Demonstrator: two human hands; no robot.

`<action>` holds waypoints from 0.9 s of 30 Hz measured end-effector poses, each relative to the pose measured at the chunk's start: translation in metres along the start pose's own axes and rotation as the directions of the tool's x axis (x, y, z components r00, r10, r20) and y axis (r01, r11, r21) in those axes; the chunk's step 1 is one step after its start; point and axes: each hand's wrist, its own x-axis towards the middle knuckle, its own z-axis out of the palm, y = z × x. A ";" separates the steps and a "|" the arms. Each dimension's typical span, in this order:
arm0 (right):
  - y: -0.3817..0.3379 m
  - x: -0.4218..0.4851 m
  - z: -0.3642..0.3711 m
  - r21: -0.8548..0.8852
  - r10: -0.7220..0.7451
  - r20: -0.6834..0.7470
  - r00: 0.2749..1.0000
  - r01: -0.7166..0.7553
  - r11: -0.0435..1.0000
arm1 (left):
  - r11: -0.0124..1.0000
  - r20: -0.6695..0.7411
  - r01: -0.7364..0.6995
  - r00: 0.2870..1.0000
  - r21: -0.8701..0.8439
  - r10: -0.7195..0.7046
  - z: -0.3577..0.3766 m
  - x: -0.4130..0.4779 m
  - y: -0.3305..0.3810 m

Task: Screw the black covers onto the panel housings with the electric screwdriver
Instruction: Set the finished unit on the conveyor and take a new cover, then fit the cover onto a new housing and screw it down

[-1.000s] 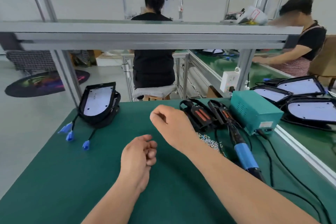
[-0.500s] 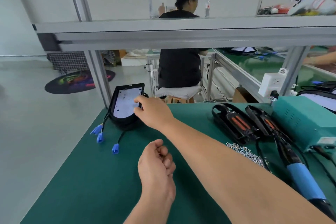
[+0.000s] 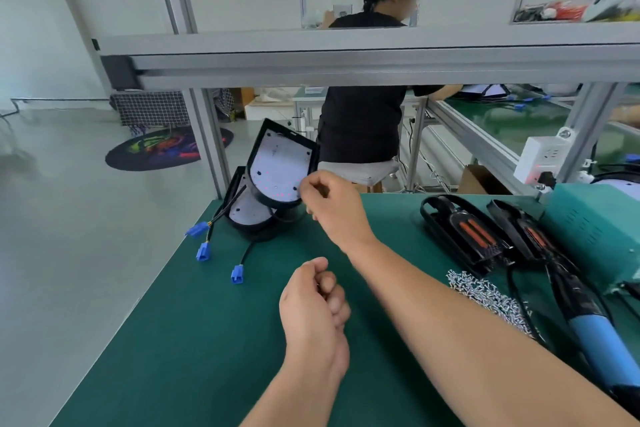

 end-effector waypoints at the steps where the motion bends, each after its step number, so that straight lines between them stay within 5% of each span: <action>1: -0.002 -0.009 -0.007 0.038 0.010 -0.004 1.000 -0.009 0.999 | 1.000 0.005 -0.002 1.000 0.005 0.002 0.000 0.000 0.000; 8: -0.022 -0.097 -0.055 0.316 0.110 -0.109 0.988 -0.070 0.946 | 0.999 0.029 0.038 0.999 -0.017 -0.038 -0.002 0.006 0.013; 19: -0.091 -0.238 -0.120 0.542 0.367 -0.098 0.925 -0.260 0.800 | 0.891 0.215 0.393 0.913 -0.227 -0.347 -0.016 0.024 0.029; 24: -0.093 -0.286 -0.124 0.489 0.448 -0.080 0.891 -0.356 0.796 | 0.929 0.170 0.195 0.951 0.314 -0.257 -0.012 0.023 0.031; 27: -0.097 -0.299 -0.126 0.375 0.430 0.011 0.903 -0.402 0.835 | 0.738 0.240 -0.088 0.965 0.669 -0.103 -0.010 0.012 0.038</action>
